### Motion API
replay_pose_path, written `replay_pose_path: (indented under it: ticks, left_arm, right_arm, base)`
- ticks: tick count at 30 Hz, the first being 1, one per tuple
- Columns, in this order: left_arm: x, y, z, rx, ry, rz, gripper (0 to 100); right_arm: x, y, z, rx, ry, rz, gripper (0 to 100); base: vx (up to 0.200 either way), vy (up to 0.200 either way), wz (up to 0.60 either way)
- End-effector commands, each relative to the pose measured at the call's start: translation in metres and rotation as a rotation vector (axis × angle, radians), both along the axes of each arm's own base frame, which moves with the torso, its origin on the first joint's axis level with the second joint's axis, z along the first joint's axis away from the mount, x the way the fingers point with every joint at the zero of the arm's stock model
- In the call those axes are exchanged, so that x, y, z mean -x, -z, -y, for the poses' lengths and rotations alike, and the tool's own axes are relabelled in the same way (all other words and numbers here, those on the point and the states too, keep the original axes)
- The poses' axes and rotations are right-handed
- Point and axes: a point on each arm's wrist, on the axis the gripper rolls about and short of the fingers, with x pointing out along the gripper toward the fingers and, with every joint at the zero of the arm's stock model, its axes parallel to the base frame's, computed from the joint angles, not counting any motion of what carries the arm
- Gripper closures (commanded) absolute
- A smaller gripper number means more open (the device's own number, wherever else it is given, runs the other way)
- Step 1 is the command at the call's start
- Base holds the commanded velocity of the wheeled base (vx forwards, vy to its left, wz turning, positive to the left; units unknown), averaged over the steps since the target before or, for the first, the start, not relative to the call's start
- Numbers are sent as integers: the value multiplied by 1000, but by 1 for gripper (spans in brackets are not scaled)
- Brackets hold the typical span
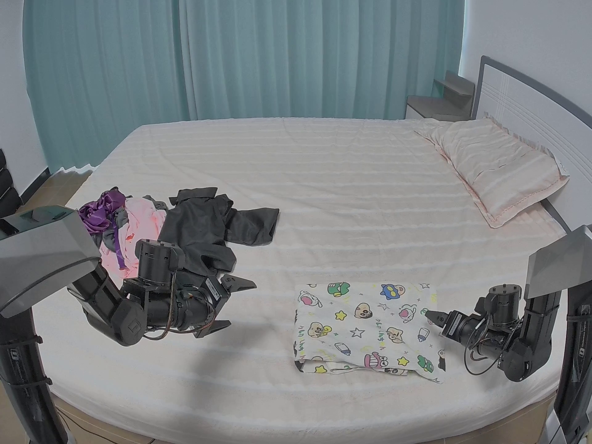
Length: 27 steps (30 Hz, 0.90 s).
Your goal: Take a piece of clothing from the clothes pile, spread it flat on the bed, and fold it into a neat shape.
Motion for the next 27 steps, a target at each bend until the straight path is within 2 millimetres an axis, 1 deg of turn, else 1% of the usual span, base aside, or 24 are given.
replay_pose_path:
  ticks: [1,5,8,10,12,14,16,17,21,24,27]
  left_arm:
    - [1,5,6,-16,14,-6,0]
    - [3,7,9,-25,24,-7,0]
    - [5,9,11,-48,49,6,0]
    - [8,10,17,-60,75,9,0]
    - [9,13,21,-92,81,18,0]
    - [10,19,23,-143,84,34,0]
    - [11,21,25,-162,89,37,0]
    - [13,28,28,-222,94,49,0]
    - [9,40,28,-325,65,66,0]
    - [8,49,28,-399,76,83,0]
    - [9,52,30,-422,93,91,0]
  right_arm:
    - [-3,3,0,-25,12,-2,0]
    - [-3,7,0,-22,12,-12,0]
    - [-8,17,-6,-29,-16,-26,0]
    - [-10,24,-12,-32,-44,-35,0]
    - [-13,27,-20,-33,-68,-31,0]
    - [-14,27,-29,-36,-103,-26,0]
    - [-14,27,-32,-40,-116,-25,0]
    - [-14,26,-41,-54,-163,-20,0]
    - [-18,29,-52,-68,-212,-10,0]
    - [-25,29,-57,-74,-227,15,0]
    - [-26,32,-63,-76,-248,3,0]
  base:
    - [0,-200,0]
    - [0,-200,0]
    - [0,-200,0]
    - [0,0,0]
    - [0,0,0]
    - [0,0,0]
    - [0,0,0]
    - [0,0,0]
    - [0,0,0]
    - [0,0,0]
    - [0,0,0]
